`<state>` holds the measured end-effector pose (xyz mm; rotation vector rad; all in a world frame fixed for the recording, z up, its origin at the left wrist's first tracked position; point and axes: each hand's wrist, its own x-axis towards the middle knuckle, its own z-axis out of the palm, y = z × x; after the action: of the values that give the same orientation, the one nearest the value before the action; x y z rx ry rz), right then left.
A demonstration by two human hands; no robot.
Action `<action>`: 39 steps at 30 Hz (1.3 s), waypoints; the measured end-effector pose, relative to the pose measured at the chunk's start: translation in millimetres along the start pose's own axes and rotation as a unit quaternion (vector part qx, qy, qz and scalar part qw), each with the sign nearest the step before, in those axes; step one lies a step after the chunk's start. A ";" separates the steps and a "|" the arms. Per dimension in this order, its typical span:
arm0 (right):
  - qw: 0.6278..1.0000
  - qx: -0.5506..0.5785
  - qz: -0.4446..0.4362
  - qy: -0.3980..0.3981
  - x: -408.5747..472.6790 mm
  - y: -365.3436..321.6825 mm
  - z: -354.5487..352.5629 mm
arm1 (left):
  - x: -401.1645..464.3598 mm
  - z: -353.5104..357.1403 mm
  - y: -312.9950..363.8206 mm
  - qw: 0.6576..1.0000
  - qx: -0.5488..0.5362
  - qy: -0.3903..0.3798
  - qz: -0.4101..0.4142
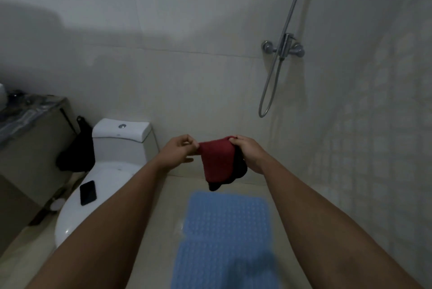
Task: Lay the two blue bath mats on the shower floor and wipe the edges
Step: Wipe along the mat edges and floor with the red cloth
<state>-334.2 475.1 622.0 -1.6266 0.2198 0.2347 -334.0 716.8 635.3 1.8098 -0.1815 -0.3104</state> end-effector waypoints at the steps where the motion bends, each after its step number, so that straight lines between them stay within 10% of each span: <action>1: 1.000 0.009 0.012 -0.007 4.7 5.3 -1.8 | 1.3 5.4 -1.2 0.999 -0.036 0.009 -0.015; 11: 0.954 0.031 0.182 -0.237 16.7 52.8 27.0 | -39.2 8.1 -52.9 0.974 -0.122 0.159 -0.102; 20: 0.931 0.120 0.277 -0.205 31.4 121.0 107.1 | -64.5 -25.9 -147.4 0.956 -0.036 0.218 -0.195; 26: 0.910 0.152 0.367 -0.120 67.1 260.7 147.0 | -79.4 -12.7 -354.3 0.924 0.175 0.128 -0.315; 32: 0.901 0.063 0.406 -0.138 138.1 545.4 210.0 | -78.9 77.6 -644.3 0.866 0.270 0.045 -0.418; 39: 0.904 -0.010 0.407 -0.132 234.6 803.1 310.3 | -100.7 167.9 -914.2 0.818 0.273 0.133 -0.489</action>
<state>-341.8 729.9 -233.1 -1.4210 0.6854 1.0926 -516.9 826.9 -274.9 2.3724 0.9971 -0.7712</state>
